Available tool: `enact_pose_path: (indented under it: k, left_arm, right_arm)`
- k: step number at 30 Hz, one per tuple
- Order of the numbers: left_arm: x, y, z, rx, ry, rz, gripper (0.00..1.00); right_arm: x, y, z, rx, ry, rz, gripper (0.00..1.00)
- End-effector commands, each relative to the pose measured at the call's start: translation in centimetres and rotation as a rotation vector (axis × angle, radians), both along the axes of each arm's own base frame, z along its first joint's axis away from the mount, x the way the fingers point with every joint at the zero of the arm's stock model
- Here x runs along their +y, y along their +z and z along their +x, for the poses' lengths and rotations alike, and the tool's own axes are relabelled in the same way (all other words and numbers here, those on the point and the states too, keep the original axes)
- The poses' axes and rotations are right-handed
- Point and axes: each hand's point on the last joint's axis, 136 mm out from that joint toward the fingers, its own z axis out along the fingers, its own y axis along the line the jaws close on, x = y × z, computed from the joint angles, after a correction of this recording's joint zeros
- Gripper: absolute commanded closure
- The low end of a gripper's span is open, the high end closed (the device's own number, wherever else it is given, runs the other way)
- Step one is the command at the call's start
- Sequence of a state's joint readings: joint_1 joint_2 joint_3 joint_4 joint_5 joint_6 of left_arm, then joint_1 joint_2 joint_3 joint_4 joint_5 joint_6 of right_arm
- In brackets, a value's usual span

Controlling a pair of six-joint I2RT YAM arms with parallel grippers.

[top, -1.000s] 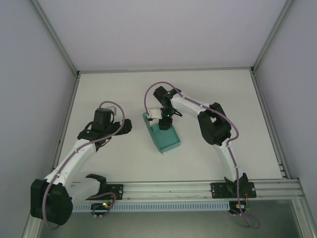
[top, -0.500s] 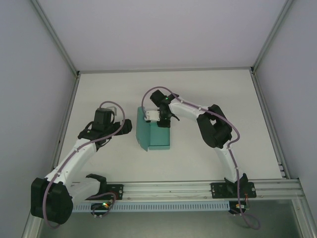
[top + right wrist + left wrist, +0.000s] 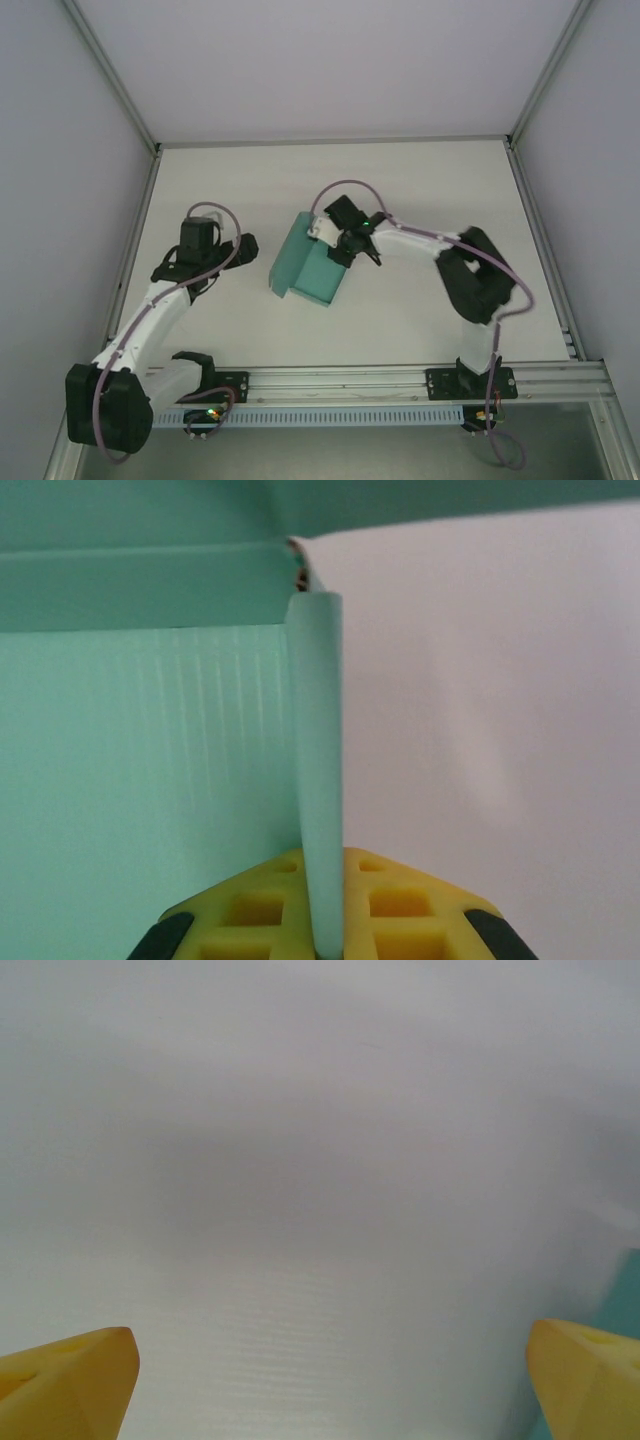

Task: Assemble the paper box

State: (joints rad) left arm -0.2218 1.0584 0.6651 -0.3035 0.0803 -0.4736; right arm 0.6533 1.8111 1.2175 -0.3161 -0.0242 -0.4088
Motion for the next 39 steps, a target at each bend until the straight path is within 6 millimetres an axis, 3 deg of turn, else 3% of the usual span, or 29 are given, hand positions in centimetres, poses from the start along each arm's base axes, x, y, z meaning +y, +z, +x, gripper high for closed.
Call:
enact_pose_path:
  k: [1, 4, 7, 9, 12, 16, 24, 31, 39]
  left_arm:
    - [-1.2, -0.3, 2.1, -0.015, -0.007, -0.143, 0.00]
    - [-4.2, 0.8, 4.1, -0.056, -0.124, -0.259, 0.00]
    - [-8.2, 2.6, 5.4, -0.135, -0.288, -0.379, 0.00]
    - [-11.2, 4.2, 5.6, -0.182, -0.405, -0.467, 0.00]
    - [-14.5, 6.3, 5.4, -0.227, -0.541, -0.575, 0.00]
    - [-17.1, 8.2, 4.8, -0.278, -0.681, -0.670, 0.00]
    - [-20.6, 8.2, 3.6, -0.256, -0.832, -0.696, 0.03]
    - [-22.0, 5.4, 2.9, -0.180, -0.825, -0.485, 0.05]
    - [-23.1, 4.8, 2.4, -0.164, -0.848, -0.496, 0.05]
  right_arm:
    - [2.6, 10.6, 0.5, -0.145, -0.026, 0.405, 1.00]
    - [1.3, 14.5, 0.1, -0.144, -0.098, 0.606, 1.00]
    - [0.3, 16.5, 0.3, -0.125, -0.190, 0.802, 1.00]
    - [0.1, 16.7, 0.1, -0.114, -0.221, 0.892, 1.00]
    - [-0.3, 15.4, 0.5, -0.078, -0.298, 0.921, 1.00]
    - [-0.2, 14.0, 0.9, -0.028, -0.344, 0.943, 1.00]
    - [0.5, 14.1, 2.3, -0.045, -0.459, 0.982, 1.00]
    - [-0.2, 16.9, 2.6, -0.082, -0.514, 1.136, 1.00]
    - [0.0, 19.6, 1.5, -0.100, -0.438, 1.213, 1.00]
